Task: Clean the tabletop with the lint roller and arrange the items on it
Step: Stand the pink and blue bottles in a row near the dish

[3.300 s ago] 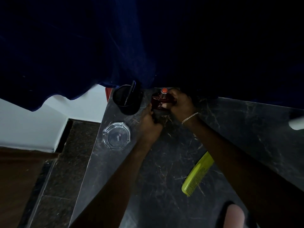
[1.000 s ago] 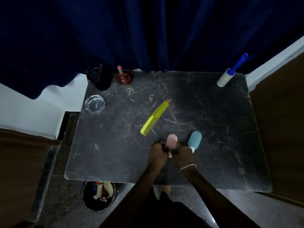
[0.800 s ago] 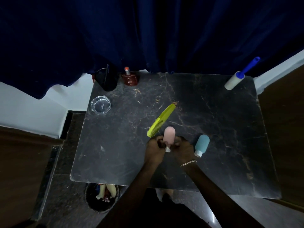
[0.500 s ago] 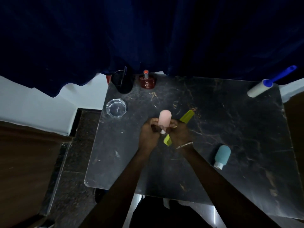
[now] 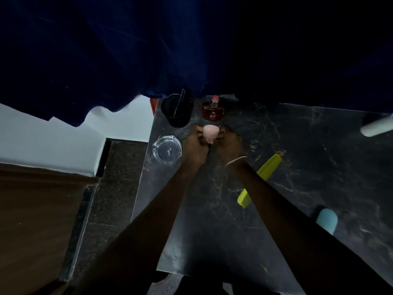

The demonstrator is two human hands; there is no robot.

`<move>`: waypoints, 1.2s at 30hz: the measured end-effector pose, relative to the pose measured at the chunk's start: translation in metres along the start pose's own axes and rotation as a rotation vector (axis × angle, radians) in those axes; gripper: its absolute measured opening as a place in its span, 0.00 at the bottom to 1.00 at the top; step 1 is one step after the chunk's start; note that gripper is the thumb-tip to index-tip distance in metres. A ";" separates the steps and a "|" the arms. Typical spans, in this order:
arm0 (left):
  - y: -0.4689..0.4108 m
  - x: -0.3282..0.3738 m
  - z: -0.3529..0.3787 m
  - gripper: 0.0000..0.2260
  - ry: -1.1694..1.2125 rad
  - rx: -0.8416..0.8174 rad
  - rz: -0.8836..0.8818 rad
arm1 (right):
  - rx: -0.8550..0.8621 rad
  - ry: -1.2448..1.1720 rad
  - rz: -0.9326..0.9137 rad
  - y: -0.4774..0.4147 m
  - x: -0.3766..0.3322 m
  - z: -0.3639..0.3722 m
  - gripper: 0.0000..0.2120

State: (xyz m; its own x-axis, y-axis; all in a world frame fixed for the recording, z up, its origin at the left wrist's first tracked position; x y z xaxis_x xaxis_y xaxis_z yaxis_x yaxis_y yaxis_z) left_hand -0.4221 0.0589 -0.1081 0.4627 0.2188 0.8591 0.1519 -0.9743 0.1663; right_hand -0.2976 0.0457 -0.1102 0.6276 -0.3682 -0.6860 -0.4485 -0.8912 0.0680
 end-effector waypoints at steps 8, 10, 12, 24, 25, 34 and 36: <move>-0.015 -0.014 0.002 0.13 -0.064 -0.003 0.047 | -0.022 0.071 -0.010 -0.010 0.008 0.020 0.12; -0.016 -0.016 0.003 0.14 -0.074 0.011 0.049 | -0.010 0.050 -0.016 -0.010 0.009 0.021 0.12; -0.017 -0.017 0.003 0.13 -0.078 0.008 0.036 | -0.010 0.038 -0.022 -0.012 0.011 0.023 0.13; -0.012 -0.022 -0.005 0.16 -0.016 -0.004 0.059 | 0.008 -0.034 -0.080 -0.007 0.019 0.024 0.16; -0.010 -0.023 -0.007 0.17 0.004 -0.003 0.053 | 0.009 -0.054 -0.093 -0.005 0.021 0.023 0.17; 0.058 -0.034 -0.031 0.20 -0.144 0.055 0.300 | 0.049 0.088 -0.234 0.073 0.053 0.004 0.33; 0.077 -0.038 -0.034 0.23 -0.218 0.028 0.373 | 0.085 0.264 -0.308 0.091 0.063 -0.007 0.35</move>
State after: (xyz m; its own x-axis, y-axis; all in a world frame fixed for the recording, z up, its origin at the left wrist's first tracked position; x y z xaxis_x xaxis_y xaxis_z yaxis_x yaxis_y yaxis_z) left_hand -0.4580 -0.0264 -0.1118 0.6636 -0.1394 0.7350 -0.0386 -0.9876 -0.1525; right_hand -0.2941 -0.0610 -0.1422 0.8777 -0.1527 -0.4542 -0.2581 -0.9493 -0.1796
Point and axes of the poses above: each hand's wrist, its own y-axis away from the middle knuckle, its own z-axis out of the palm, x = y × z, the point moved 2 cm from there along -y, towards the middle knuckle, and after that the axes turned 12 degrees about x, right-handed, at the moved point
